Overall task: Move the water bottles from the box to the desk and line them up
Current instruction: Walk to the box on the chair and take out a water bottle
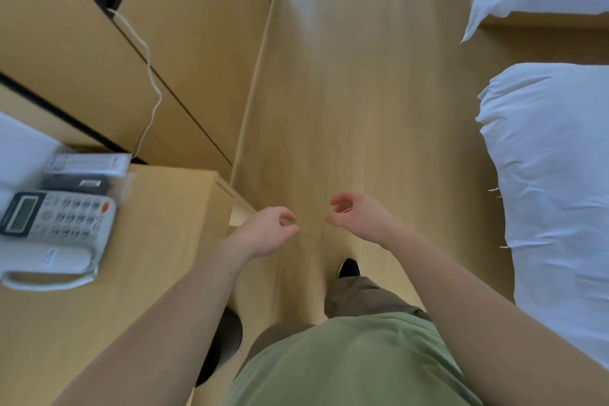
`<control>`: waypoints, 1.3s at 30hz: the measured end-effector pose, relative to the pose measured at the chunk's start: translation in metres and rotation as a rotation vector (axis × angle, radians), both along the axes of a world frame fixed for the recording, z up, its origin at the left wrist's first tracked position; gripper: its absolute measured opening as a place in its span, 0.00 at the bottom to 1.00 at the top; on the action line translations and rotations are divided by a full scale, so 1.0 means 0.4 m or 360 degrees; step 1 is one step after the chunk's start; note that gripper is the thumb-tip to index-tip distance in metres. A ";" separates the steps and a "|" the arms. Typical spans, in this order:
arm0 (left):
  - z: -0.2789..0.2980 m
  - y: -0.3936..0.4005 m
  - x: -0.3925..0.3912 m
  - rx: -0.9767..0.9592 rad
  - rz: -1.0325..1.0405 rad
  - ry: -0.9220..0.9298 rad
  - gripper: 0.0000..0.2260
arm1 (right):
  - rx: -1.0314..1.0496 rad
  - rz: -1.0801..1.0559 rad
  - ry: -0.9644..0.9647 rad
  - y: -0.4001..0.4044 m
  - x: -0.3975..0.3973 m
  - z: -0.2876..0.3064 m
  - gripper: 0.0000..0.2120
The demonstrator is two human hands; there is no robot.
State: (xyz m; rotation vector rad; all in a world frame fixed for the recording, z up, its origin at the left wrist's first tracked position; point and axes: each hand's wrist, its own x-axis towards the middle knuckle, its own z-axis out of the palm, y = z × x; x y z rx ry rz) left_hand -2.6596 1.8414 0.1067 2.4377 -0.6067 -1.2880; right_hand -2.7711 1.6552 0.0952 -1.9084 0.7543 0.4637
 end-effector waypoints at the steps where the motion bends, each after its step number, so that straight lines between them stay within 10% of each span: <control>1: 0.004 -0.037 0.012 0.0000 -0.0014 -0.0012 0.18 | 0.0010 -0.0011 -0.0001 -0.033 0.010 0.001 0.21; 39: 0.016 -1.019 0.949 -0.0012 -0.0422 0.0025 0.16 | -0.0026 -0.0419 0.0028 -0.905 0.813 0.040 0.24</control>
